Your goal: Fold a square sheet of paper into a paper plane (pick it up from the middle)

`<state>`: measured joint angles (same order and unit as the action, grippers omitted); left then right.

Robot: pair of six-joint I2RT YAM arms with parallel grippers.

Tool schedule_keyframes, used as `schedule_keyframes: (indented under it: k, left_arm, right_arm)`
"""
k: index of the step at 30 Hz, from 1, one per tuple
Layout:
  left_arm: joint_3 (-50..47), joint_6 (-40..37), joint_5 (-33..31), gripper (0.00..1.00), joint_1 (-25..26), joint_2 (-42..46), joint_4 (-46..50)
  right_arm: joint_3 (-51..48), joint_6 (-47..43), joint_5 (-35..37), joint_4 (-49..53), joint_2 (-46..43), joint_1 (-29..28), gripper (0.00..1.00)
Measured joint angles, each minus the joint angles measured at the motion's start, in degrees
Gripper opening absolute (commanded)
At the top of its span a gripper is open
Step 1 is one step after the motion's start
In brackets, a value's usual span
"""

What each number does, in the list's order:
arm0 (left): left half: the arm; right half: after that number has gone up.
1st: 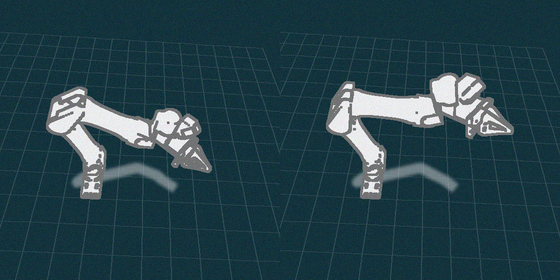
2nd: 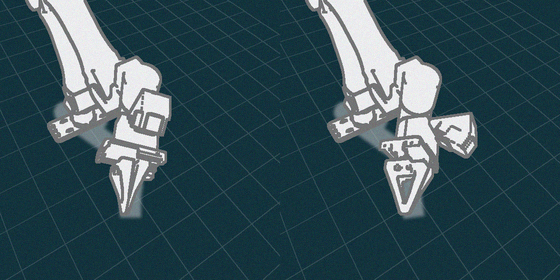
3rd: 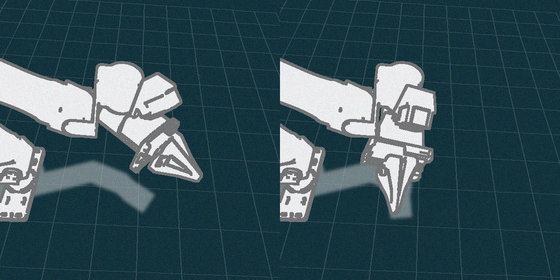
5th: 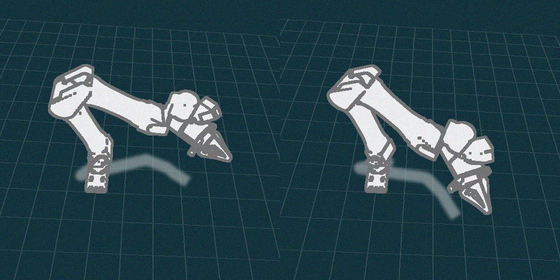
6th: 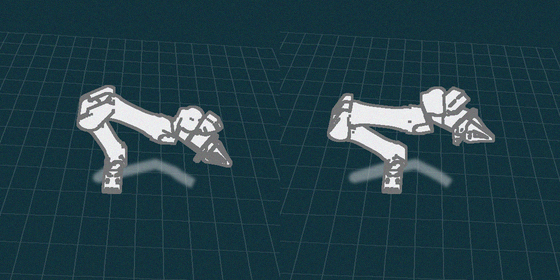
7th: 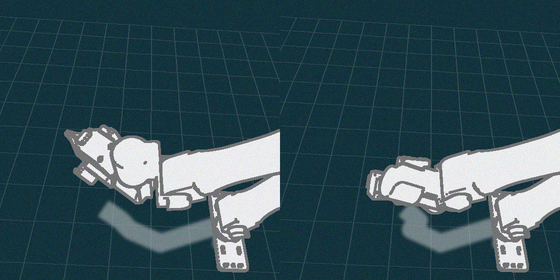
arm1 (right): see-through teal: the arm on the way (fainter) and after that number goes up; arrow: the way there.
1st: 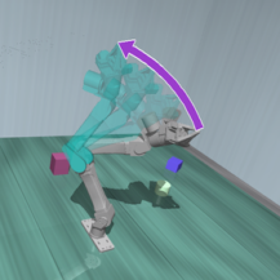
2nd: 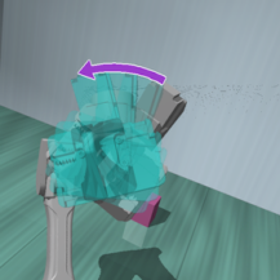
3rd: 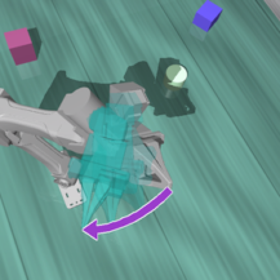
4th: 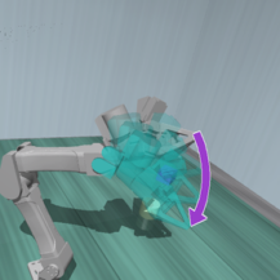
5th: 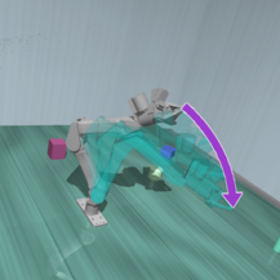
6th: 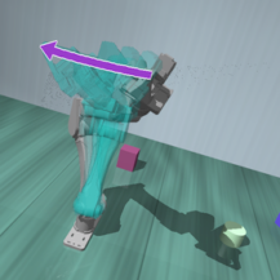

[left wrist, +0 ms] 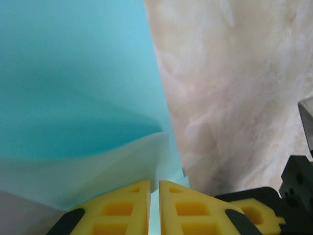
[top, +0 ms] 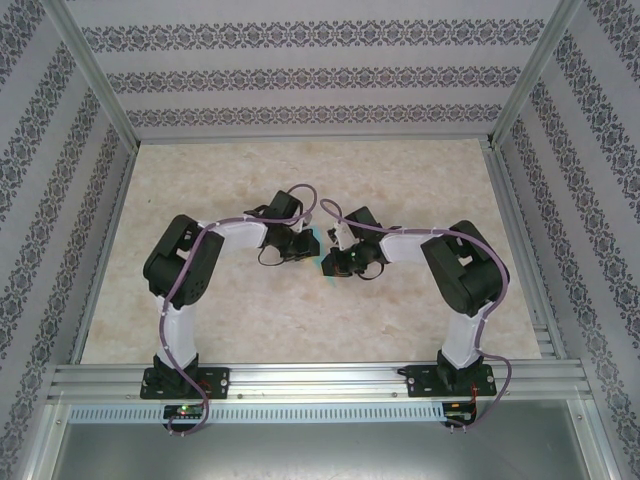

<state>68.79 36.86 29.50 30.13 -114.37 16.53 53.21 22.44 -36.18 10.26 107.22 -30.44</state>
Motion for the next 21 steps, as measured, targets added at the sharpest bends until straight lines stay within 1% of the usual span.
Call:
schedule_keyframes:
  k: [4, 10, 21]
  left_arm:
    - [1.8, -2.3, -0.5, 0.15, -0.5, -0.7, 1.6]
    - [3.1, -4.7, 0.0, 0.15, -2.8, -1.7, 1.7]
    - [3.5, -6.7, 4.5, 0.15, -5.2, -3.4, 1.5]
  right_arm:
    - [-2.1, 0.0, -0.8, -0.1, -1.4, 1.1, 0.06]
    - [-2.8, 0.0, -1.5, -0.3, -1.7, 1.7, 0.07]
    - [-3.1, 0.0, -1.7, -0.7, -1.8, 1.8, 0.07]
